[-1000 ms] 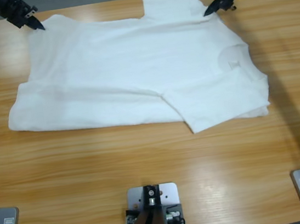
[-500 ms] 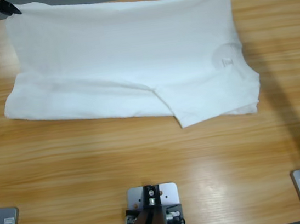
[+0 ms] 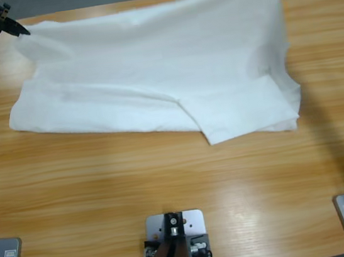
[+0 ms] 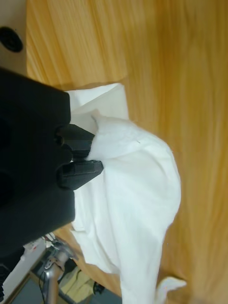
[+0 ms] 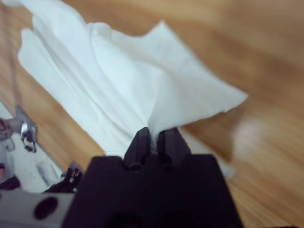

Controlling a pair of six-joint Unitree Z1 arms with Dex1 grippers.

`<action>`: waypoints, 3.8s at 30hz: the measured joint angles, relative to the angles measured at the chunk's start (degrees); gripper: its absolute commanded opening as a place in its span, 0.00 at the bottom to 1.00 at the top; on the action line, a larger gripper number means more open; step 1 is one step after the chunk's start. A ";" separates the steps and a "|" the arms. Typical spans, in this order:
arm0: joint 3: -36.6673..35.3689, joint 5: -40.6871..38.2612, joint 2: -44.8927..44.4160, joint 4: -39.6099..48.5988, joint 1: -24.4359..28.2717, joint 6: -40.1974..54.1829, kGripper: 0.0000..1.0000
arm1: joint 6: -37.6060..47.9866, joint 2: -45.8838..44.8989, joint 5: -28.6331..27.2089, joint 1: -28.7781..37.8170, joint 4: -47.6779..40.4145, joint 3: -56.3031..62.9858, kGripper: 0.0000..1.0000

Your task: Fold clothes

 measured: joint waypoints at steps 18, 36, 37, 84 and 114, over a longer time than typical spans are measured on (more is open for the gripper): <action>17.63 -0.40 -1.35 0.22 0.05 3.11 0.00 | -2.16 -9.39 0.01 0.01 -9.34 38.34 0.00; 21.31 -2.04 -8.28 0.23 0.18 10.22 1.00 | -0.22 -13.67 0.06 0.51 -16.29 48.39 1.00; 21.18 -3.85 -10.00 0.23 0.23 11.44 1.00 | 0.01 -15.35 0.06 0.51 -16.72 48.40 1.00; 43.82 -17.35 -19.45 -7.08 5.05 20.38 1.00 | 9.54 -23.65 1.32 5.90 -45.35 72.69 1.00; 79.80 15.17 -50.74 -40.54 -12.30 -2.90 1.00 | 12.55 -52.12 -10.38 11.67 -29.30 74.55 1.00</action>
